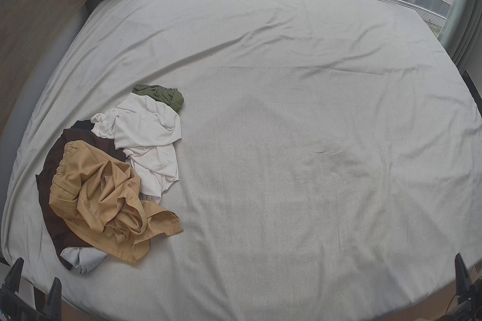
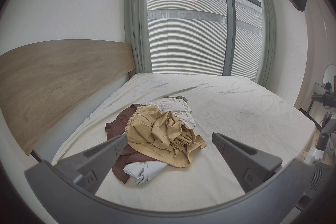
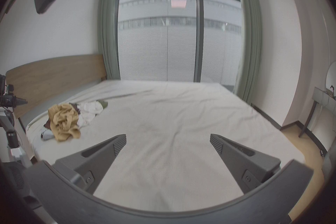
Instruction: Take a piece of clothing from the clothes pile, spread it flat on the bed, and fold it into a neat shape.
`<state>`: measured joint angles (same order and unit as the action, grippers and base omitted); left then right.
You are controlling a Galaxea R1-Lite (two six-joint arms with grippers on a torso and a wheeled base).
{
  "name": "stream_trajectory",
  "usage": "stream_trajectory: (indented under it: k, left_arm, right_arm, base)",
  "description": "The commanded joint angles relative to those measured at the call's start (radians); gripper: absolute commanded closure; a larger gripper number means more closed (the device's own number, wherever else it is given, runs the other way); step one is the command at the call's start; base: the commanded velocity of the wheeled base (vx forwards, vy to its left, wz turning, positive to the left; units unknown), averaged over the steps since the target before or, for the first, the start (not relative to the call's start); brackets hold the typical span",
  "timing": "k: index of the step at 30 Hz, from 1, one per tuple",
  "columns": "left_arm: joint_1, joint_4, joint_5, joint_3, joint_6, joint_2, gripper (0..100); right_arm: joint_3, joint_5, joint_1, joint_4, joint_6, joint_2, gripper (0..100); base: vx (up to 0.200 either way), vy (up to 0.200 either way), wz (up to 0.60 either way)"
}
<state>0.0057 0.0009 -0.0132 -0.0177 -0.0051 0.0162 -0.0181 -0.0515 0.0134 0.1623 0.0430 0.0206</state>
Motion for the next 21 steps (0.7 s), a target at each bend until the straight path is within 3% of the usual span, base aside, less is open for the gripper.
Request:
stream_trajectory:
  k: [1, 6, 21]
  left_arm:
    - [0.000, 0.001, -0.001, 0.018, -0.001, -0.016, 0]
    - [-0.001, 0.001, -0.001, 0.018, -0.003, -0.016, 0]
    - [-0.001, 0.001, -0.002, 0.018, 0.004, -0.016, 0]
  right_arm:
    - [-0.039, -0.064, 0.017, 0.141, 0.009, 0.120, 0]
    - [-0.034, -0.113, -0.041, 0.111, -0.008, 0.217, 0]
    - [-0.276, -0.113, -0.247, 0.151, -0.064, 0.674, 0]
  base:
    - [0.000, 0.000, 0.00]
    - [0.000, 0.000, 0.00]
    - [0.000, 0.000, 0.00]
